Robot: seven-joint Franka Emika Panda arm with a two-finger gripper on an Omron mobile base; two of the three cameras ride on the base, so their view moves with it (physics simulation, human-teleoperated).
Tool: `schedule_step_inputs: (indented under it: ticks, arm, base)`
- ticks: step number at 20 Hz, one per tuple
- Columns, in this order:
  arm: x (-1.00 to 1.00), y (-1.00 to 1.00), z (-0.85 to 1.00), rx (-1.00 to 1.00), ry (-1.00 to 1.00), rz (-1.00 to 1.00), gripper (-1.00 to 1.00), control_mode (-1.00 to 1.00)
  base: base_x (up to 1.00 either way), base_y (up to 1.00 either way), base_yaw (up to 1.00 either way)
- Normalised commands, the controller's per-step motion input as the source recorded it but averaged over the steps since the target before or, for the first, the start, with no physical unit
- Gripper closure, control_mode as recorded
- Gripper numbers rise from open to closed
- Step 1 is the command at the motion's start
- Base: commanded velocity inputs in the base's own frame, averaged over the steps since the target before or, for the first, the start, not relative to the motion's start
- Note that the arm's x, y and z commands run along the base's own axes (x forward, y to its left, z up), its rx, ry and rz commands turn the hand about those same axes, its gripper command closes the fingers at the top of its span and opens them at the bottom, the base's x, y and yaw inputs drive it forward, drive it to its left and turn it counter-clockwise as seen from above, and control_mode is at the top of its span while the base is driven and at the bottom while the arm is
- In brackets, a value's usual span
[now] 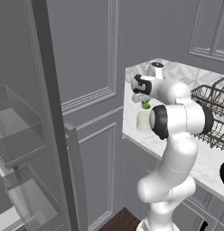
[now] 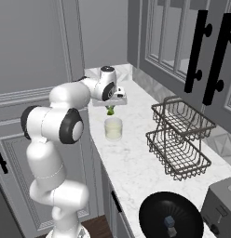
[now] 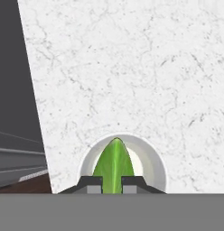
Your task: Grab a lemon wedge from the fridge and one ice cube from the ice bowl, and put them in the glass of lemonade.
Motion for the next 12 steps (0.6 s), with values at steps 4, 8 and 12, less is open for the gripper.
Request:
schedule_step_inputs:
  ticks: [4,8,12]
  arm:
    - [0.01,0.01,-0.02,0.00,0.00,0.01,1.00,-1.00]
    - [0.07,0.00,-0.22,0.00,0.00,0.00,1.00,-1.00]
    - [0.04,0.00,-0.23,-0.01,0.00,0.00,1.00,-1.00]
  base:
    - [0.00,0.00,0.00]
    - [0.00,0.00,0.00]
    - [0.00,0.00,0.00]
